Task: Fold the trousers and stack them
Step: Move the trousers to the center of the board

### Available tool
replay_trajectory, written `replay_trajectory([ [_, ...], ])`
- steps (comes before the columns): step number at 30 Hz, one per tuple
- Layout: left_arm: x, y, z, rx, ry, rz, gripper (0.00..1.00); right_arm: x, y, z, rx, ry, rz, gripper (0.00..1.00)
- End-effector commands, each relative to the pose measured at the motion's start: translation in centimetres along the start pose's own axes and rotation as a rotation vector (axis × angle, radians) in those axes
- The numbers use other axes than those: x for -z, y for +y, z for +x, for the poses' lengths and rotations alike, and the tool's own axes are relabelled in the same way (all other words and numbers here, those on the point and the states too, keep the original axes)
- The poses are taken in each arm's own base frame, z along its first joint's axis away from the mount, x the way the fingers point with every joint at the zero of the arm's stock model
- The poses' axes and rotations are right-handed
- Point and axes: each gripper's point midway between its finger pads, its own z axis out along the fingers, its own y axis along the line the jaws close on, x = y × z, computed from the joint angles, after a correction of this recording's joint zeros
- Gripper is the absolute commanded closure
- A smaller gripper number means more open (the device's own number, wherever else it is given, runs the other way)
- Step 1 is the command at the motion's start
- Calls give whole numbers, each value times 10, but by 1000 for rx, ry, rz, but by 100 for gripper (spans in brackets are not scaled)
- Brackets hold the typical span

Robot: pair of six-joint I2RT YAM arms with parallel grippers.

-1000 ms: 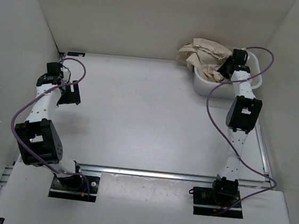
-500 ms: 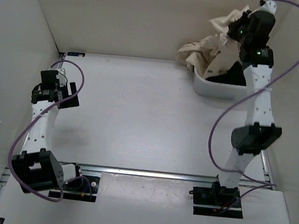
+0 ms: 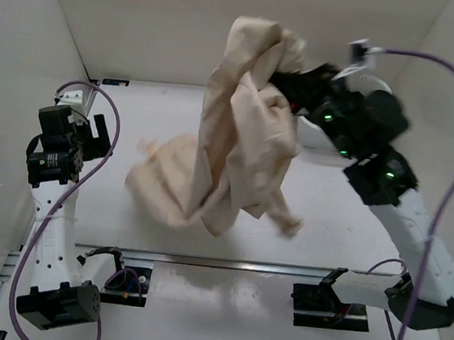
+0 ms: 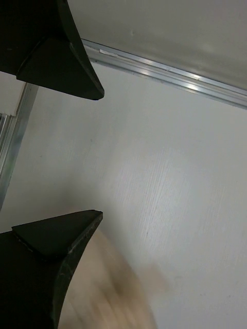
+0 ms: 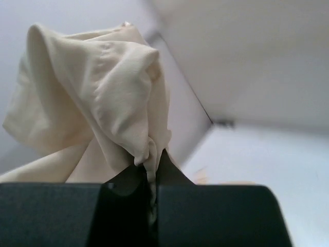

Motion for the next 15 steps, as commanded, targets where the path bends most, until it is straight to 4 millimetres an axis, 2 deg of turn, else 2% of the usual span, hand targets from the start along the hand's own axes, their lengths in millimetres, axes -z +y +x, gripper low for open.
replay_trajectory([
  [1, 17, 4, -5, 0, -20, -18, 0, -9, -117, 145, -76, 287, 399, 100],
  [4, 20, 12, 2, 0, -13, -64, 0, -3, -154, 187, -55, 343, 494, 100],
  [6, 21, 13, 5, 0, -12, -73, 0, -2, -182, 216, 19, 409, 561, 100],
  [7, 22, 16, 7, 0, -14, -88, 0, -1, -188, 226, 39, 450, 582, 100],
  [8, 22, 19, 7, 1, -14, -102, 0, -4, -193, 232, 56, 476, 593, 100],
  [9, 22, 19, 7, 1, -14, -102, 0, -11, -205, 255, 74, 541, 608, 100],
  [10, 20, 21, 11, 0, -3, -114, 0, -29, -186, 251, 84, 554, 540, 100],
  [11, 20, 21, 11, 0, -3, -115, 0, -33, -183, 260, 99, 599, 529, 100],
  [12, 18, 22, 15, -2, 9, -125, 0, -43, -191, 286, 120, 663, 531, 100],
  [13, 18, 22, 15, -2, 9, -125, 0, -67, -172, 268, 146, 628, 472, 100],
  [14, 16, 22, 20, -3, 23, -125, 0, -70, -182, 295, 169, 704, 494, 100],
  [15, 13, 22, 24, -4, 35, -125, 0, -77, -183, 297, 179, 714, 495, 99],
])
